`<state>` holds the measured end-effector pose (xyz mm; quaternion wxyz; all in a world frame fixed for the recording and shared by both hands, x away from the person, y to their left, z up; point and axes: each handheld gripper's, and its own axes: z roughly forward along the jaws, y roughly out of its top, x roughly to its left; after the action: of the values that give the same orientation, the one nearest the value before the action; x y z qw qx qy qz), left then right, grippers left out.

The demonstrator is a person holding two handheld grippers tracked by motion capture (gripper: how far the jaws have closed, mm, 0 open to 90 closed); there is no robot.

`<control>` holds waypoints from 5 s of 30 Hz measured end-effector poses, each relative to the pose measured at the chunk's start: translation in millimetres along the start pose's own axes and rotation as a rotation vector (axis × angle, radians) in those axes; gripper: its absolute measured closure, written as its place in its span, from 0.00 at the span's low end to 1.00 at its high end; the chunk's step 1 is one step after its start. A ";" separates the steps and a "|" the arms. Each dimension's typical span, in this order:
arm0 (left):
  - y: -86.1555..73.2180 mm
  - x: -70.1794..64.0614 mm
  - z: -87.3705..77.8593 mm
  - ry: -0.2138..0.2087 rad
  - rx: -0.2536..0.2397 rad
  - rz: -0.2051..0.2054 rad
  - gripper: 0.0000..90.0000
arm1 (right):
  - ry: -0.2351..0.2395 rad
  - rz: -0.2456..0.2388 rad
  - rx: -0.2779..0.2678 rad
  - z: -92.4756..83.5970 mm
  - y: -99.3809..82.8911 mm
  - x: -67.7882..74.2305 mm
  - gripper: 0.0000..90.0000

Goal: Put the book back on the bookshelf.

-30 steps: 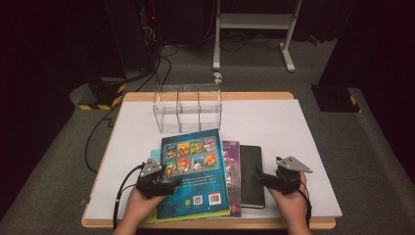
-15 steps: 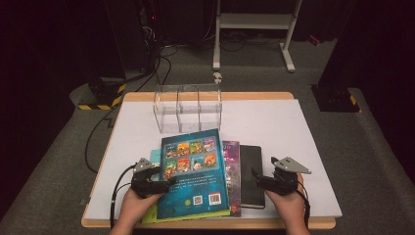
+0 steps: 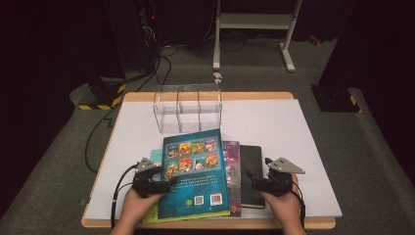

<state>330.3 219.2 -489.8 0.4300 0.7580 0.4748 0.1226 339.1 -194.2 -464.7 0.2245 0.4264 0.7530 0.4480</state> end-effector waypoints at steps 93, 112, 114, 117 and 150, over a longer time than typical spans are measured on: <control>9.4 -37.4 22.3 -0.199 -0.064 -0.033 0.17 | 0.201 -0.013 -0.003 -9.3 14.7 23.0 0.43; 14.7 -39.2 28.1 -0.327 -0.065 -0.097 0.16 | 0.193 -0.081 -0.075 -17.7 21.0 31.7 0.43; 17.8 -38.5 25.1 -0.327 -0.053 -0.090 0.19 | 0.202 -0.068 -0.073 -17.1 22.3 30.8 0.43; 21.1 -38.8 20.6 -0.312 -0.077 -0.069 0.20 | 0.215 -0.057 -0.060 -14.8 27.6 29.9 0.43; 81.6 -26.9 -27.2 -0.133 -0.451 0.052 0.53 | 0.142 -0.070 -0.246 -20.5 111.0 40.4 0.62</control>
<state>350.3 196.9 -404.8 0.6155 0.6612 0.3862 0.1863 351.7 -143.9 -356.5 0.2368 0.3365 0.7210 0.5576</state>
